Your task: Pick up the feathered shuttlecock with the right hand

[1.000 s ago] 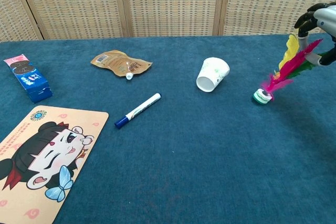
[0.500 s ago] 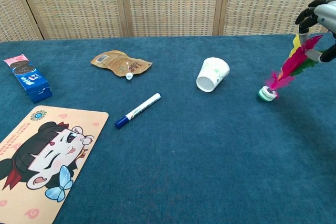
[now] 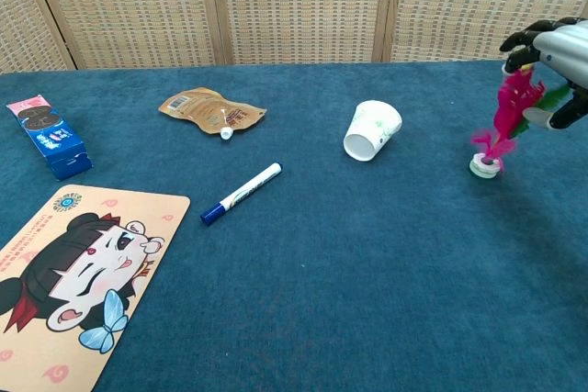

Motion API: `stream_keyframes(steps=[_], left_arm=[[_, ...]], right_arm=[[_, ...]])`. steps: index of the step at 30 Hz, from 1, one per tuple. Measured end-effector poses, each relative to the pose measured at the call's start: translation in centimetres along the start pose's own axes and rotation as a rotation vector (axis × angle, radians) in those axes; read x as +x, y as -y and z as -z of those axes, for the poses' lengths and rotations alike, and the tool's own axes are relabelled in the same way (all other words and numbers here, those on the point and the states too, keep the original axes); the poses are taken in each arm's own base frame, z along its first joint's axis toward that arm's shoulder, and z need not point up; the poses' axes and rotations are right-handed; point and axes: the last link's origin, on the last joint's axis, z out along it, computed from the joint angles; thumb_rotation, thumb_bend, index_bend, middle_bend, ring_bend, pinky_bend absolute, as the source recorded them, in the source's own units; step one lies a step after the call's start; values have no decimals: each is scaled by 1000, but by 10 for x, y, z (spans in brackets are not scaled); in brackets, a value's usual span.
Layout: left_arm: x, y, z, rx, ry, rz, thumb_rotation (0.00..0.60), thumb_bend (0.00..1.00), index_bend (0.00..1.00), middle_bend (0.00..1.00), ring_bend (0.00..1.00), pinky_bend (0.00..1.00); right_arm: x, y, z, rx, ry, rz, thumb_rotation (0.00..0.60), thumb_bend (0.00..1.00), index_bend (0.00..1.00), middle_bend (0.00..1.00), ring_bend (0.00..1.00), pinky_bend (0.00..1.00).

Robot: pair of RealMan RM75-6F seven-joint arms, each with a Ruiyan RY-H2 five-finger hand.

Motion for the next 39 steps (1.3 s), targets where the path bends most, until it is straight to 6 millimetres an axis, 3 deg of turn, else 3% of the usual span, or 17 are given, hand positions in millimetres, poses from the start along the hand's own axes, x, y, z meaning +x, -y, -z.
stream_keyframes(steps=[4, 8, 14, 22, 33, 39], left_arm=[[0, 0, 0, 0, -1, 1, 600, 155, 0, 0, 0, 0], [1, 0, 0, 0, -2, 2, 600, 155, 0, 0, 0, 0], [1, 1, 1, -2, -2, 3, 600, 155, 0, 0, 0, 0], [0, 0, 1, -9, 12, -11, 600, 155, 0, 0, 0, 0], [0, -1, 3, -4, 4, -29, 600, 155, 0, 0, 0, 0], [2, 0, 4, -5, -7, -16, 600, 155, 0, 0, 0, 0]], right_arm=[[4, -1, 1, -9, -13, 5, 600, 295, 52, 0, 0, 32], [14, -6, 4, -28, -39, 5, 600, 283, 2, 0, 0, 5], [24, -21, 21, -66, -54, -26, 600, 283, 0, 0, 0, 0], [24, -46, 58, -73, -71, -111, 600, 284, 0, 0, 0, 0], [13, -82, 132, -57, -80, -224, 600, 285, 0, 0, 0, 0], [4, -95, 145, -69, -60, -236, 600, 285, 0, 0, 0, 0]])
